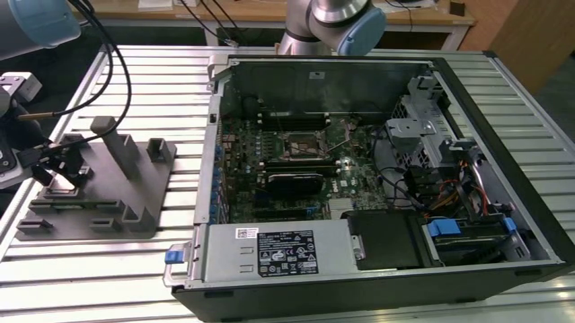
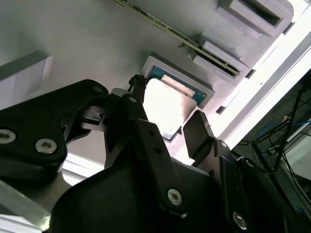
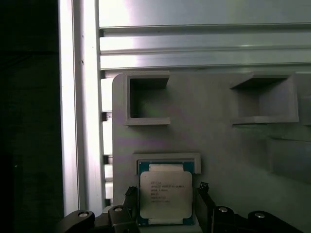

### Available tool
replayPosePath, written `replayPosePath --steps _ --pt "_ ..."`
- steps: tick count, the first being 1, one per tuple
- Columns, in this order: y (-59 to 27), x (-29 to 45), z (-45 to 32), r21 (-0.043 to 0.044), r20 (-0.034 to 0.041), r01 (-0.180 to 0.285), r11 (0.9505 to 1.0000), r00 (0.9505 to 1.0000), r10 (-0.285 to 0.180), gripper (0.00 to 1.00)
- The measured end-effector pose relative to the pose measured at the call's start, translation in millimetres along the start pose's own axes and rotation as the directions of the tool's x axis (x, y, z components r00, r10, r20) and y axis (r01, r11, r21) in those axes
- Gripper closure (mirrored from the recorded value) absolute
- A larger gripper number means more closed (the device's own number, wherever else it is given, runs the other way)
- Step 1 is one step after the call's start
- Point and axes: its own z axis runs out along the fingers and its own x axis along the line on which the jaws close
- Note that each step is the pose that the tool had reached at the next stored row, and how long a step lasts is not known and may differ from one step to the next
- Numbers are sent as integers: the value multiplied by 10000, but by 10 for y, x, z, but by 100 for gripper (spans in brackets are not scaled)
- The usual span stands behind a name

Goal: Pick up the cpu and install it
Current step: 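Pick up the cpu and move it towards the insertion slot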

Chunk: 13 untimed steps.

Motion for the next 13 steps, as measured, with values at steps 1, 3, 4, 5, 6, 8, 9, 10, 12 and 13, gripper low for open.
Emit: replayPosePath --steps 1,3,4,5,6,8,9,10,12,13 --pt "0 0 5 0 -1 0 10000 10000 0 41" --pt "1 1 12 1 -3 0 10000 10000 0 41" --pt "2 1 15 0 -3 0 10000 10000 0 41" --pt "2 1 18 -2 -2 0 10000 10000 0 41" --pt "2 1 21 -4 -1 0 10000 10000 0 41" --pt "2 2 26 -11 -2 -1 10000 10000 1 41" --pt "3 2 30 -18 -1 -2 10000 10000 2 41" --pt "3 3 33 -25 -2 -3 10000 10000 3 41" --pt "4 2 37 -37 -3 -2 10000 10000 2 41" --pt "6 1 39 -41 -3 -1 10000 10000 1 41"
